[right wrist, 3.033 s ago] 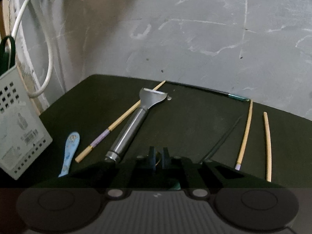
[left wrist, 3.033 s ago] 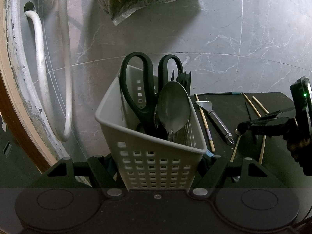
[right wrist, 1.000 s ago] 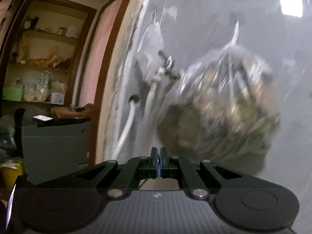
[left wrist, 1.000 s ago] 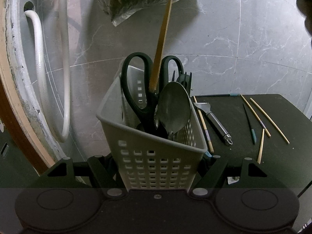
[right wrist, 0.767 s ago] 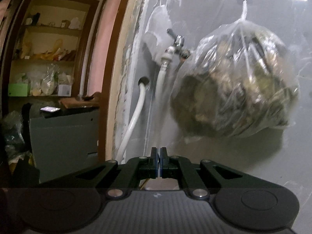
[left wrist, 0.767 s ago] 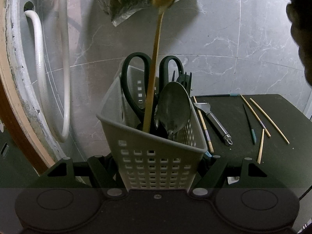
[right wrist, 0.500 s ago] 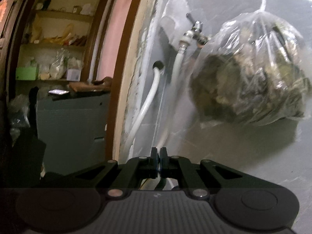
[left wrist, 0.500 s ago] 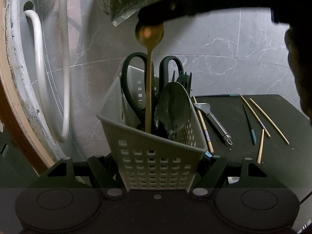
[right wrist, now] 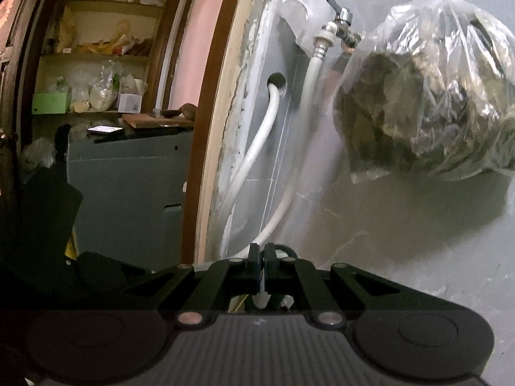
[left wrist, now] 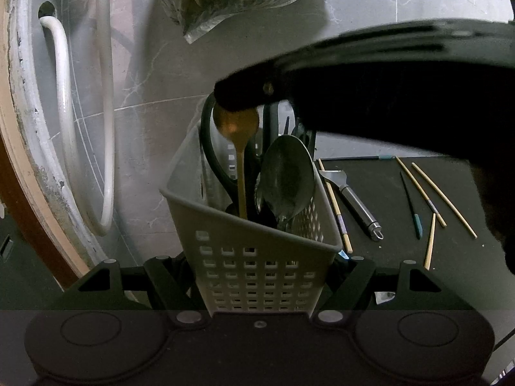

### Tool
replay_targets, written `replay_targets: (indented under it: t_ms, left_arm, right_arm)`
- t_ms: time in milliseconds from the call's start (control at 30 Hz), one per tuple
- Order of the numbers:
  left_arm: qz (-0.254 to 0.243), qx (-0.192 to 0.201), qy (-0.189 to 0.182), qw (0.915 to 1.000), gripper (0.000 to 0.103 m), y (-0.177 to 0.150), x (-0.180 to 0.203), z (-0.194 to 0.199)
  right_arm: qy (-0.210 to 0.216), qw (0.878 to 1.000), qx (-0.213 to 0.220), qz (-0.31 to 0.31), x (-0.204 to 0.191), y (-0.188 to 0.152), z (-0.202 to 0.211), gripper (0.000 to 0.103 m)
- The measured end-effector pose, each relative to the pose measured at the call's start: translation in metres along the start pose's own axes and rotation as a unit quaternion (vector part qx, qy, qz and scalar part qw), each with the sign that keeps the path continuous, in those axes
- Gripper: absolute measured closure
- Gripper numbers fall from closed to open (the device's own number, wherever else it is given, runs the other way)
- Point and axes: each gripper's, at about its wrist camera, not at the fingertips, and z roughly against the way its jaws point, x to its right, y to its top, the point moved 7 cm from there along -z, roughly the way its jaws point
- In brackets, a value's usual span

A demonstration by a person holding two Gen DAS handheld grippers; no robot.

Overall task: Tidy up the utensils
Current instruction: 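Lower the gold spoon into the caddy and open the right gripper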

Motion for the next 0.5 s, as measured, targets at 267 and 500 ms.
replay_targets:
  t_ms: [267,500]
  left_arm:
    - [0.0,0.0,0.0,1.0,0.027,-0.001,0.0,0.001]
    - [0.0,0.0,0.0,1.0,0.027,0.001,0.0,-0.001]
  right_arm:
    - [0.009,0.999,-0.027,-0.023,0.002,-0.011,-0.013,0.099]
    - [0.0,0.999,-0.005,-0.032,0.009,-0.003,-0.004,0.075]
